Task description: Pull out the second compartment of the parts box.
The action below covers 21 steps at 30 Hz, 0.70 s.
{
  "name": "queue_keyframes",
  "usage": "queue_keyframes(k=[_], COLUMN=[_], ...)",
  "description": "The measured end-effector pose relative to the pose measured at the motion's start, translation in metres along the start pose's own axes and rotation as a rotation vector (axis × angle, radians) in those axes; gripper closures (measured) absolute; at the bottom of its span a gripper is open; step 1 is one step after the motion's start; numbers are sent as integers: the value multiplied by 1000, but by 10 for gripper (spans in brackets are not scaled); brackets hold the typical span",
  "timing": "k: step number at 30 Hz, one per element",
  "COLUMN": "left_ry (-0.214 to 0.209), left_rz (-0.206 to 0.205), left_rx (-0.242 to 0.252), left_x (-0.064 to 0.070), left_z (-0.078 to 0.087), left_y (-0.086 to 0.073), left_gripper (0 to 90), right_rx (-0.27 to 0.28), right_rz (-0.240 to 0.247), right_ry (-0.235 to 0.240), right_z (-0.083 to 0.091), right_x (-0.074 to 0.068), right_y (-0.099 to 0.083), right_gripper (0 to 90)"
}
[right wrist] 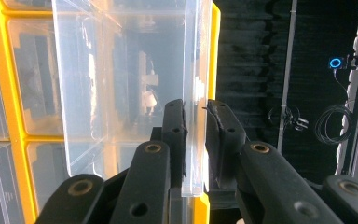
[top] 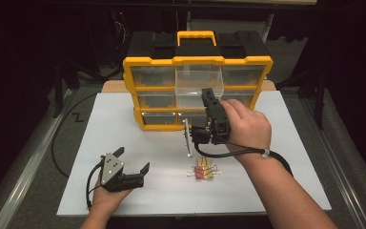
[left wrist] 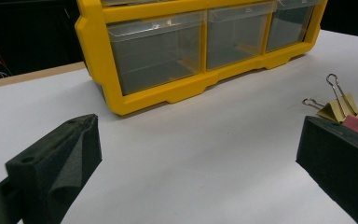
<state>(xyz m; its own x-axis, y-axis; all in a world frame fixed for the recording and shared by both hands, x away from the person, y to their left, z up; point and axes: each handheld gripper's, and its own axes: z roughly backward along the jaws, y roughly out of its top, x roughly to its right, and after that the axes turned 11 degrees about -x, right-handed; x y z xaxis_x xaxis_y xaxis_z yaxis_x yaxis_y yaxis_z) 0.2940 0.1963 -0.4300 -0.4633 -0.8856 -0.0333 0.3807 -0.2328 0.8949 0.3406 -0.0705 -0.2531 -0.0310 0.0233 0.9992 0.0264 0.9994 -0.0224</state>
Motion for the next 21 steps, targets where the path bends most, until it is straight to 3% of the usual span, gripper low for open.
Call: queue_keyframes(k=[15,21], left_ry=[2,-1], left_rz=[2,1], left_rx=[-1,-1], left_x=[0,-1], left_z=[-1,-1], left_y=[0,0], left_gripper=[7,7], right_rx=[-3,11], right_rz=[-2,-11], right_ry=[-3,27], right_z=[-1,5], right_x=[-1,0], right_y=[-2,-3], right_gripper=[799,724])
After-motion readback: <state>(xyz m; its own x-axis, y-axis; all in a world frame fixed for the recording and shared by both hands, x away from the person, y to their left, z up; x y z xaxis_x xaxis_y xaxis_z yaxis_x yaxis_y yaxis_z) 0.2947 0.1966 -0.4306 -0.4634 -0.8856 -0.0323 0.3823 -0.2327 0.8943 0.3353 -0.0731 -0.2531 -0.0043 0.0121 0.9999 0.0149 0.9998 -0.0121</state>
